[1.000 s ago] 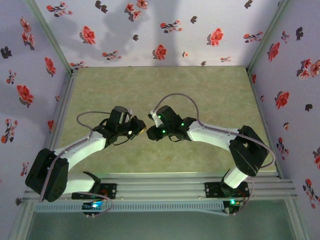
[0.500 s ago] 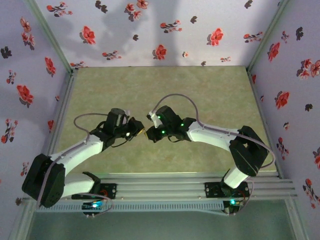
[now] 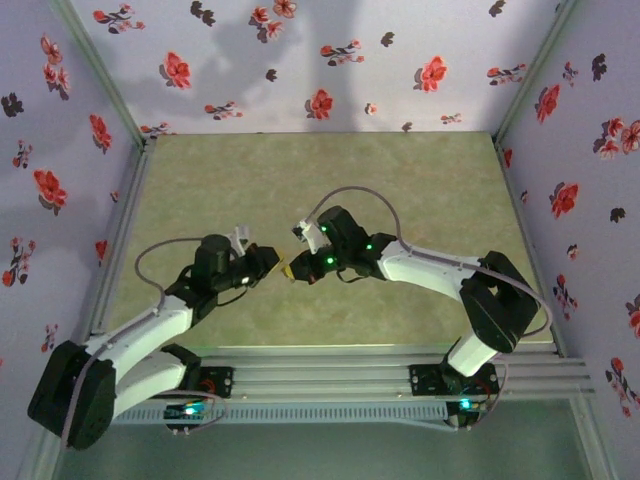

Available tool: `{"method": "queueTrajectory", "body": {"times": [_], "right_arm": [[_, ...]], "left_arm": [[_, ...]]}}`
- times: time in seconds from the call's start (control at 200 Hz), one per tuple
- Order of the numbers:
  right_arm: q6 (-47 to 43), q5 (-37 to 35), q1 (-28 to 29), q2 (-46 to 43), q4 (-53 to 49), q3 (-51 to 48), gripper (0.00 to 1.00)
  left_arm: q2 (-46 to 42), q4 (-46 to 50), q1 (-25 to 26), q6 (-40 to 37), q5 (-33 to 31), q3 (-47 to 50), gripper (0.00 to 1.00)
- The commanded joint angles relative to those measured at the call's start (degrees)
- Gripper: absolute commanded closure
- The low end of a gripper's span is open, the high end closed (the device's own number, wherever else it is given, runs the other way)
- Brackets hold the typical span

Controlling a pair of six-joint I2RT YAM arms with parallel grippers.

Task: Lock with the key

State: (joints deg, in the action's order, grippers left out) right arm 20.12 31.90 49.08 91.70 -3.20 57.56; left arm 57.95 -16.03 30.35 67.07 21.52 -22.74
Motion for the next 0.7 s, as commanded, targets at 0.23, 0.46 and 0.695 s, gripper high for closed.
{"method": "queueTrajectory", "body": {"times": [0.23,0.46,0.695], "right_arm": [[4.6,14.6,-2.1,-2.1,7.2,-2.8,1.0],[7.4,20.0,-2.8,-2.6,12.3,-4.4,1.0],[9.6,24.6,-2.8,-3.1,16.8,-5.4,1.0]], "left_arm": [[-8.5,-9.8,-2.0,-4.8,-0.7,7.6,1.0],[-10.6,-18.8,-2.1,-3.8,0.9,12.7,1.0],[-12.6,-25.6,-2.1,-3.3,3.3,15.5,1.0]]}}
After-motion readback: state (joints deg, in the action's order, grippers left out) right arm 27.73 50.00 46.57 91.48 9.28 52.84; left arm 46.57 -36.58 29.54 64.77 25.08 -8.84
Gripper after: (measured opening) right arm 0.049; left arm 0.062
